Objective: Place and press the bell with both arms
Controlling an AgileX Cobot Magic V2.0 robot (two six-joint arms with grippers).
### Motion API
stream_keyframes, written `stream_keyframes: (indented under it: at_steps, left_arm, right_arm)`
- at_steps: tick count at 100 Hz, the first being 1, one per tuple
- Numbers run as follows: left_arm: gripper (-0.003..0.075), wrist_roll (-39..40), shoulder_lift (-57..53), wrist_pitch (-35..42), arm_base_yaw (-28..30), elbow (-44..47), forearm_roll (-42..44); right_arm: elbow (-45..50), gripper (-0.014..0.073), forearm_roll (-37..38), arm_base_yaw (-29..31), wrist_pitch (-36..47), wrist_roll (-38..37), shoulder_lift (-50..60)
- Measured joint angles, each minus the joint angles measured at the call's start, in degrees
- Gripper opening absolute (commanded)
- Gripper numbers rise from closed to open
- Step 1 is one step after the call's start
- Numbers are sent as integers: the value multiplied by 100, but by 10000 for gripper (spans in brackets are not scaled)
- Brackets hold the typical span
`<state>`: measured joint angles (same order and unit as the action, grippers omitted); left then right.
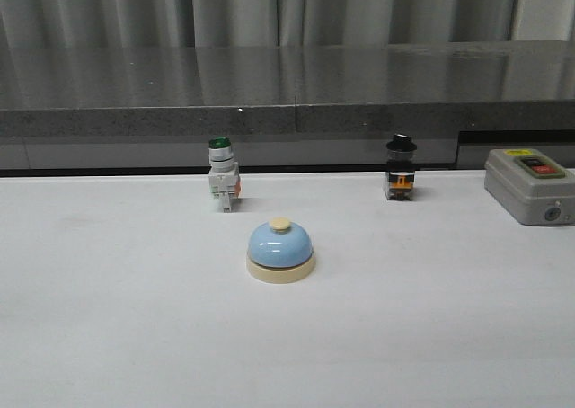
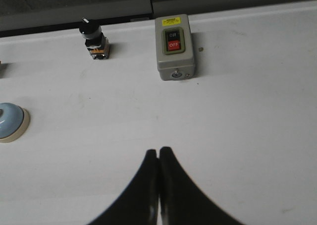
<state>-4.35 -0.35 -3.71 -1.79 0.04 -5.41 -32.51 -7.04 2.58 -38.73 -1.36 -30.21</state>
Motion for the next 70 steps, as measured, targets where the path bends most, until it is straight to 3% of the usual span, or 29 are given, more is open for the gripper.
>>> stream_keyframes:
  at_steps: [70]
  left_arm:
    - [-20, 0, 0, 0, 0, 0, 0]
  right_arm:
    - [1309, -61, -55, 0, 496, 0, 2670]
